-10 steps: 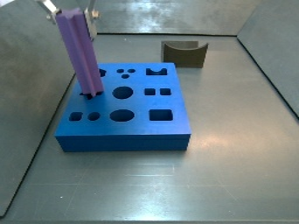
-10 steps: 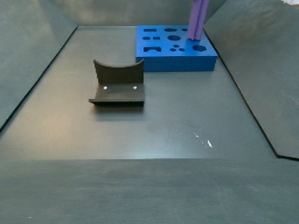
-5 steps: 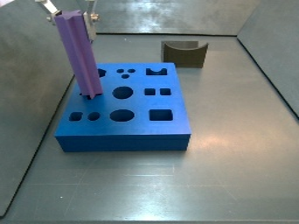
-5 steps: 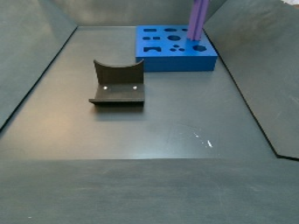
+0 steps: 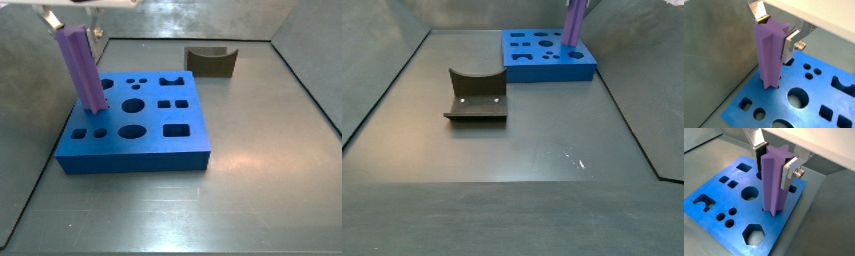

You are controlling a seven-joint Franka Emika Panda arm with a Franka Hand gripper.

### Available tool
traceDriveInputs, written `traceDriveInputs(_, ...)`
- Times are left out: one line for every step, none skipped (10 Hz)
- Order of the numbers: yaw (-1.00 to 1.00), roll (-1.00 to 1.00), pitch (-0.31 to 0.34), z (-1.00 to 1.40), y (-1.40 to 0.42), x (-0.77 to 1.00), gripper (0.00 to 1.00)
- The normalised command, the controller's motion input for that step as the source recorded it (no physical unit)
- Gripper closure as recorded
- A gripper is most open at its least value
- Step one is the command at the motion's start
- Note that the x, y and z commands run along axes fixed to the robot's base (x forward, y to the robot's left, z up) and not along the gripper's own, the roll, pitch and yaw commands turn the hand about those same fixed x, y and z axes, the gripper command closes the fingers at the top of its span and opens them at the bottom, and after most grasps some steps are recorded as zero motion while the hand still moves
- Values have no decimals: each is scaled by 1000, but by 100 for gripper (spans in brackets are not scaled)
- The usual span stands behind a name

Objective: Insert the star object.

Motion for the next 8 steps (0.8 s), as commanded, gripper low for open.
traceDriveInputs(-206, 0, 114, -886, -20, 583, 100)
traceDriveInputs(-249, 0, 117, -931, 0, 674, 100)
traceDriveInputs(-229, 0, 76, -983, 0, 603, 100)
traceDriveInputs(-194, 7, 7, -974, -26, 497, 100)
traceDriveInputs(-149, 53, 13, -909, -37, 529, 100)
traceDriveInputs(-189, 7, 0, -880, -49, 506, 100)
traceDriveInputs(-223, -209, -196, -586, 0, 171, 100)
traceDriveInputs(14, 0, -194, -283, -86, 0, 100)
